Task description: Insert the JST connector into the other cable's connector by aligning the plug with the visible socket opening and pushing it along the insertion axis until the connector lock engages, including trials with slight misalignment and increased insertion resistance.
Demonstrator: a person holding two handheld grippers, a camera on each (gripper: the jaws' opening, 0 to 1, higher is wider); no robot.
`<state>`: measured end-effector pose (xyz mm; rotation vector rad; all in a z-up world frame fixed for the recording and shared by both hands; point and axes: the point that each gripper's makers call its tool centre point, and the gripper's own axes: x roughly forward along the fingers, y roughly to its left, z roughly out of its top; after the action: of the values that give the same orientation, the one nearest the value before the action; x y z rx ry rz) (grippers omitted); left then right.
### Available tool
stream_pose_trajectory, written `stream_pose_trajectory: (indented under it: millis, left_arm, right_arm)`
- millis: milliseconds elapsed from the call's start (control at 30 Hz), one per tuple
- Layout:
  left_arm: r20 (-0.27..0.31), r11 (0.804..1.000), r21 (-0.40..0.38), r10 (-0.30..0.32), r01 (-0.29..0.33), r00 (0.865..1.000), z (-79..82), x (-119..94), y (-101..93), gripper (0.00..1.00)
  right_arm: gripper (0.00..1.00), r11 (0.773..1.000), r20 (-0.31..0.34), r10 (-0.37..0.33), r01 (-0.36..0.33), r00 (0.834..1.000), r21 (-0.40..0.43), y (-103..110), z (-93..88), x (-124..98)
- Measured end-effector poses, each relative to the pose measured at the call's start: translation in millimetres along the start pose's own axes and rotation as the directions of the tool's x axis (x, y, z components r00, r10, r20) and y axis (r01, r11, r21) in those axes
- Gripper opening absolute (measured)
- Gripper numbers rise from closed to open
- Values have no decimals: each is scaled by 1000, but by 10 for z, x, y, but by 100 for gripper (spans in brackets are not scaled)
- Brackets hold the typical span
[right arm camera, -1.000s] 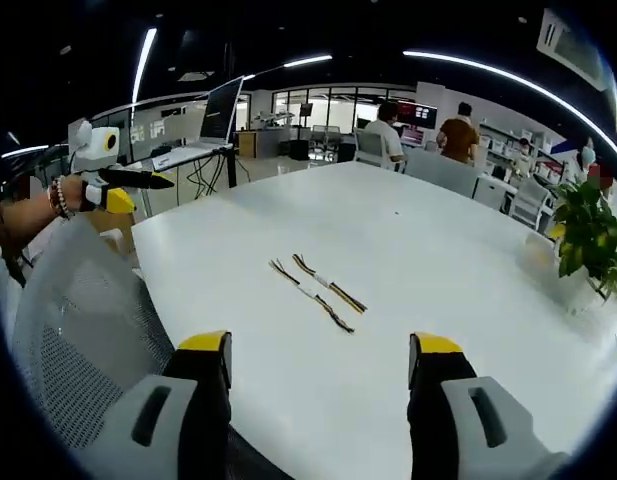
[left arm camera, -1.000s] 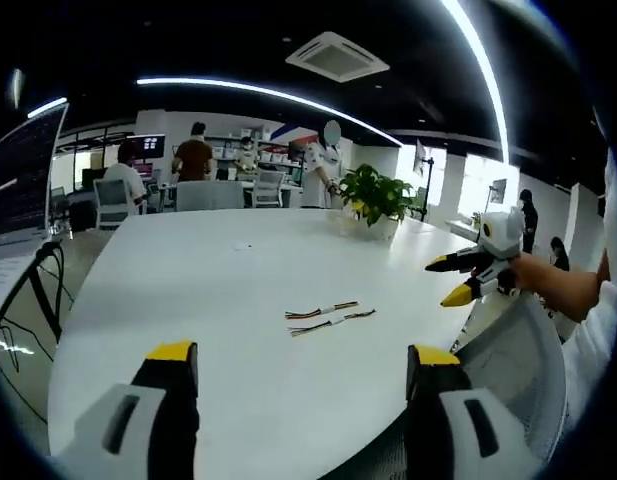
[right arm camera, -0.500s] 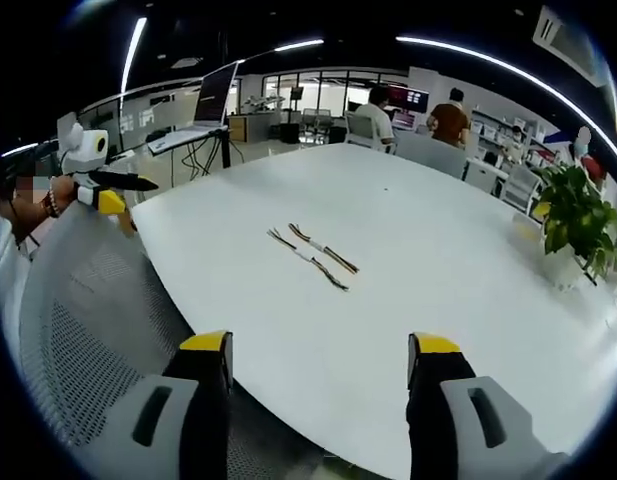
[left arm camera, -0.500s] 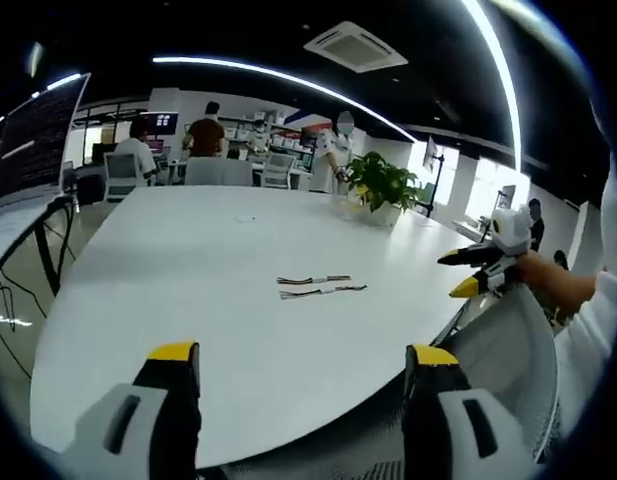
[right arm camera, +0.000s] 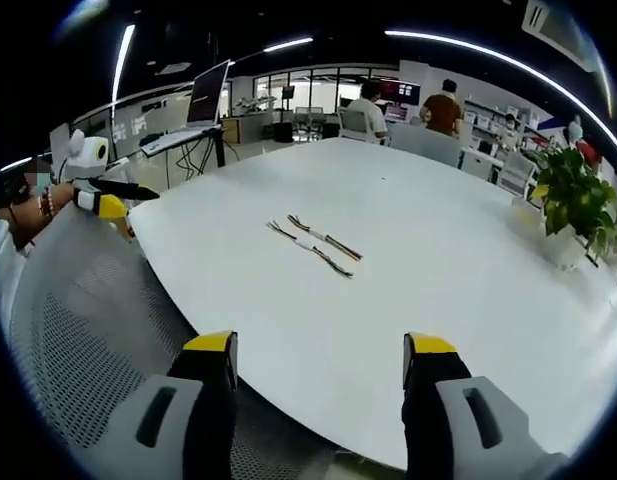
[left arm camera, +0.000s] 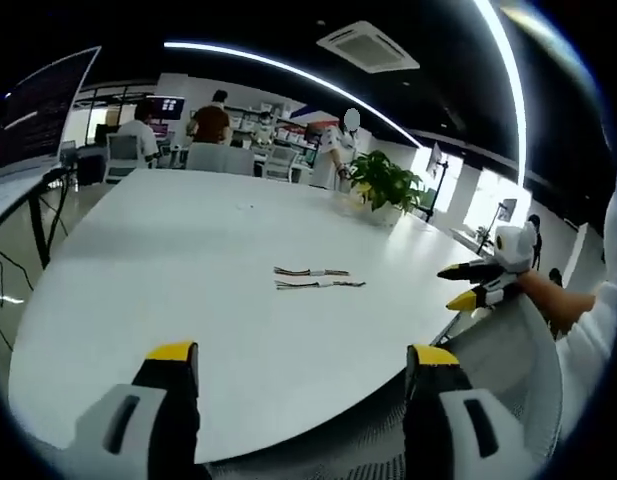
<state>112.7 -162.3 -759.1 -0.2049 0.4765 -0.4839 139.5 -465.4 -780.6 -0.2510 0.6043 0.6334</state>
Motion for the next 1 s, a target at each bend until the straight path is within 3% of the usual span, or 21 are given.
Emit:
stream_pose_trajectory:
  millis: [167,267,400,633,733,1000]
  left_arm:
    - [34,998,-47,-28,29,999,23,36,2,85]
    - [59,997,-54,-53,56,997,56,43,-44,85]
    - [79,995,-75,-65,71,995,78,52,-61,86]
    - [107,990,-90,-95,105,990,106,69,-78,87]
    - [118,996,-40,-73,78,990,132,60,-78,86]
    - [132,994,-55,-89,97,987,152,65,-105,85]
  right_arm:
    - [62,1000,-19,-30,31,999,4,-67,-62,39]
    - [63,1000,-37,-5,5,999,6,-26,-94,64]
    - [62,993,13,34,-36,999,109,10,-50,78]
    - [63,992,5,-2,1,1000,128,-66,-69,88]
    - [63,986,24,-19,14,1000,168,-138,-51,88]
    - [62,978,39,-34,25,999,207,-177,-32,97]
